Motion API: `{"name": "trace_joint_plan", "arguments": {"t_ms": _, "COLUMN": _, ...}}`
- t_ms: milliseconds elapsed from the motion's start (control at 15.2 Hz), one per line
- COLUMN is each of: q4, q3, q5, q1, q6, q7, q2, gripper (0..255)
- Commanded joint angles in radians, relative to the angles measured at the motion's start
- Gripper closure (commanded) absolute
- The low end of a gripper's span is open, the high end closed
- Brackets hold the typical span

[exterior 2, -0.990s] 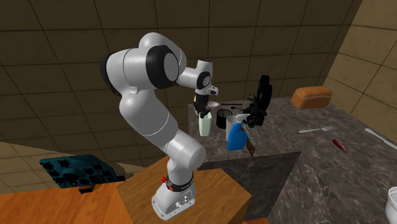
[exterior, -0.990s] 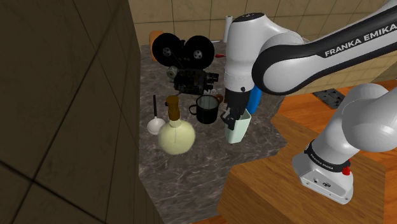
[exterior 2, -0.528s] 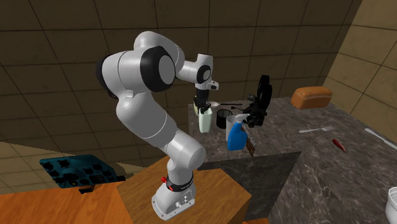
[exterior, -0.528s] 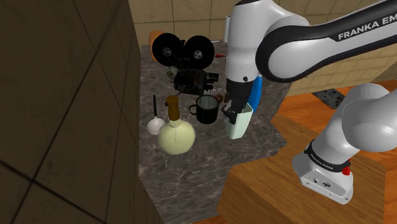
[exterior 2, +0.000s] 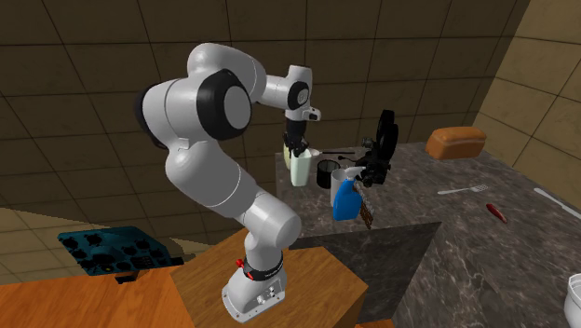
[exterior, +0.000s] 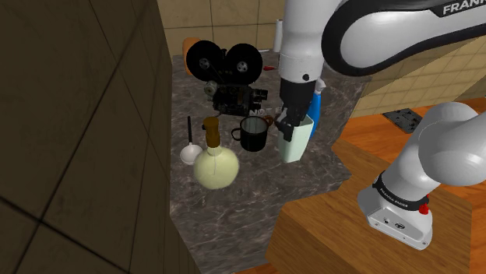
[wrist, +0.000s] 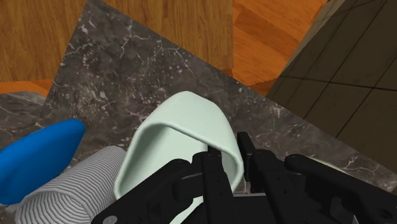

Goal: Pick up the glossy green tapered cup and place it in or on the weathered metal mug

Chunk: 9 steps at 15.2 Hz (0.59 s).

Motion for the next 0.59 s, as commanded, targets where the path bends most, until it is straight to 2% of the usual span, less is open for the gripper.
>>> {"name": "trace_joint_plan", "arguments": {"t_ms": 0, "q4": 0.021, "q3": -0.005, "q5": -0.004, "q1": -0.001, "q6": -0.028, "q7": 0.001, "q2": -0.007, "gripper": 255}}
{"name": "trace_joint_plan", "arguments": {"t_ms": 528, "q4": 0.114, "q3": -0.026, "q5": -0.017, "q1": -0.005, "q6": -0.14, "q7": 0.005, "q2": -0.026, "gripper": 255}}
